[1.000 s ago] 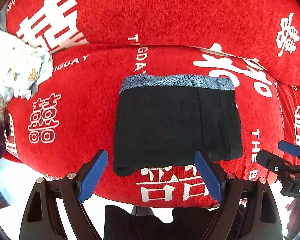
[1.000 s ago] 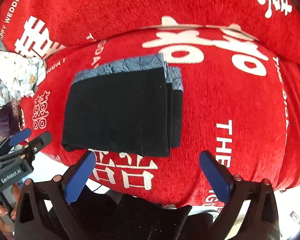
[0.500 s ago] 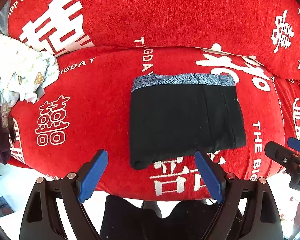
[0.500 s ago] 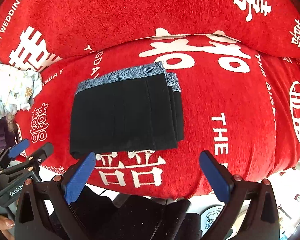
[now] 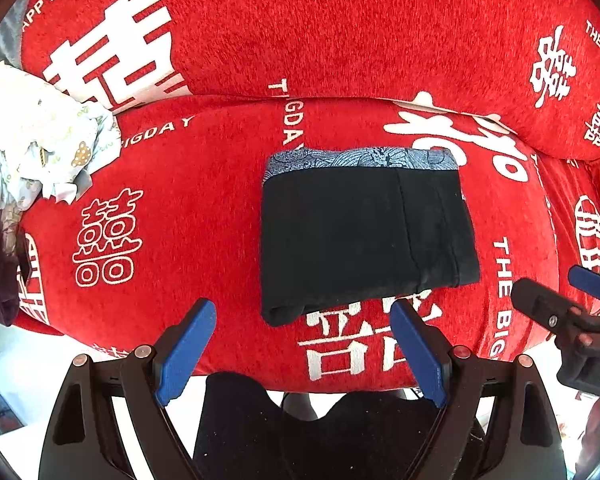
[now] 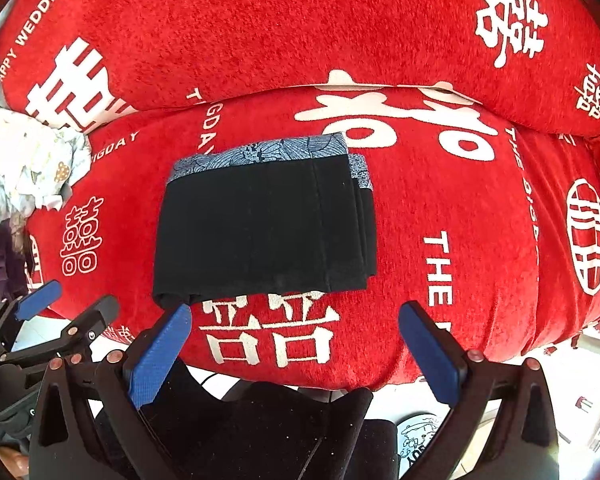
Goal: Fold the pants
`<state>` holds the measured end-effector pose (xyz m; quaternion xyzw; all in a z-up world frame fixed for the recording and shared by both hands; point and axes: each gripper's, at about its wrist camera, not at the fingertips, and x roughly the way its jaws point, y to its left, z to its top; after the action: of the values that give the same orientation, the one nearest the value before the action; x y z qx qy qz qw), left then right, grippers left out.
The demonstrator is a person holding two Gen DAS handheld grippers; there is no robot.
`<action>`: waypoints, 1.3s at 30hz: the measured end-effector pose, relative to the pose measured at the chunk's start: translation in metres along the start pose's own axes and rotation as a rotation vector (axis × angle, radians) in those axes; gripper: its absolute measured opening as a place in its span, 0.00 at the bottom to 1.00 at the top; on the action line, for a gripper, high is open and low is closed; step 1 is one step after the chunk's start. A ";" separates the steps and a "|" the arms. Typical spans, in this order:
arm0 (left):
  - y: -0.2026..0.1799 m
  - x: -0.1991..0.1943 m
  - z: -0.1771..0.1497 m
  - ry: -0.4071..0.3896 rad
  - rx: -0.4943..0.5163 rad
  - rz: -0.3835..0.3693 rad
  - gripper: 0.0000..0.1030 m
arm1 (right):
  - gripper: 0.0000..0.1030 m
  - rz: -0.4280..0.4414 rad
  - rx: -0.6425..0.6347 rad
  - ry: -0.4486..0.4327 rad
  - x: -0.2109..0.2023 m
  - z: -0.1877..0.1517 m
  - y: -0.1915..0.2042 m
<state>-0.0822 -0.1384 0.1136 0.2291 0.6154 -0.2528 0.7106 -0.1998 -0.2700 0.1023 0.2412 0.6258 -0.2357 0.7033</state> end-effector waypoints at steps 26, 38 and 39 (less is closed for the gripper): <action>-0.004 -0.004 0.004 0.002 0.022 0.028 0.87 | 1.00 -0.068 -0.044 -0.027 -0.010 -0.001 0.007; -0.006 -0.006 0.004 -0.006 0.034 0.038 0.87 | 1.00 -0.079 -0.051 -0.036 -0.012 0.000 0.010; -0.006 -0.006 0.005 -0.008 0.036 0.040 0.87 | 1.00 -0.080 -0.051 -0.037 -0.012 0.000 0.010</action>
<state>-0.0829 -0.1458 0.1199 0.2530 0.6030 -0.2506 0.7138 -0.1948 -0.2613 0.1143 0.1938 0.6278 -0.2520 0.7105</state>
